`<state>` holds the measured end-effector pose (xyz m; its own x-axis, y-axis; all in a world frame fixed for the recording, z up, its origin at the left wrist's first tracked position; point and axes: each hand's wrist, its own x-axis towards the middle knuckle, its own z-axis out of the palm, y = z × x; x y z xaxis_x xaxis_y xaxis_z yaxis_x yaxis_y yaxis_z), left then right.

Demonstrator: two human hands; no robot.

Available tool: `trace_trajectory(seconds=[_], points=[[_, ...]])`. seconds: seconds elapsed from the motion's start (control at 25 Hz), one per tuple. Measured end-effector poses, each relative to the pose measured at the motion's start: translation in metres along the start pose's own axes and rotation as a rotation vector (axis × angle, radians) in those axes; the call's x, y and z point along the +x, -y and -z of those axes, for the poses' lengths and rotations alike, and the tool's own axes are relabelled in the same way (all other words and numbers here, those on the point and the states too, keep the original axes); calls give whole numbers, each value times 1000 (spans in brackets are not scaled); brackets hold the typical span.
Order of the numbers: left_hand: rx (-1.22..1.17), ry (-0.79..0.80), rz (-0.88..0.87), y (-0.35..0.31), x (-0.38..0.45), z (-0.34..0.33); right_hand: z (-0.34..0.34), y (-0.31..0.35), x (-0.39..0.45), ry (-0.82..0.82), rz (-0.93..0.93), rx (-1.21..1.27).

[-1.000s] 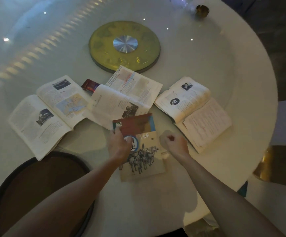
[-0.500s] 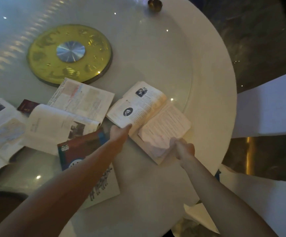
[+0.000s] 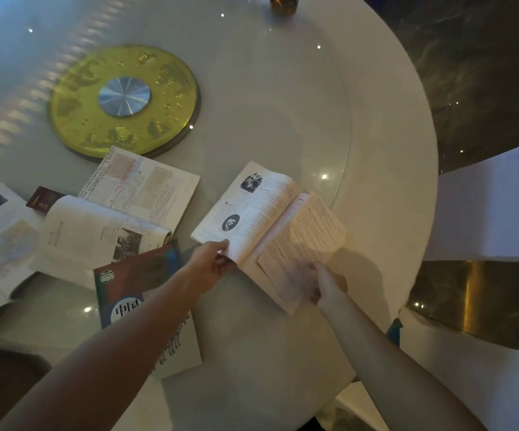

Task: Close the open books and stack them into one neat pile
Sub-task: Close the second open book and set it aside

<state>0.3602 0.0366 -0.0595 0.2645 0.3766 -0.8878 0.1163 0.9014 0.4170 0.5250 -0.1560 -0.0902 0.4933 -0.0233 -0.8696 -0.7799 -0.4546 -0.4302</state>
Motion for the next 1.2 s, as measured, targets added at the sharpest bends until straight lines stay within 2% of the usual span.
trace_trajectory(seconds=[0.16,0.28,0.36,0.56,0.8,1.0,1.2], points=[[-56,-4,48,1,-6,3,8,3,1,56,-46,64],[14,-12,-22,4,-7,9,12,2,-1,174,-38,151],[48,12,-118,7,-10,14,15,-2,1,166,42,146],[128,14,-307,16,-19,15,21,3,-8,112,374,-67],[403,107,-452,26,-26,-8,24,25,-15,164,515,-220],[691,62,-558,33,-29,-33,22,37,-12,146,482,-338],[975,168,-692,53,-25,-46,17,43,-7,189,366,-309]])
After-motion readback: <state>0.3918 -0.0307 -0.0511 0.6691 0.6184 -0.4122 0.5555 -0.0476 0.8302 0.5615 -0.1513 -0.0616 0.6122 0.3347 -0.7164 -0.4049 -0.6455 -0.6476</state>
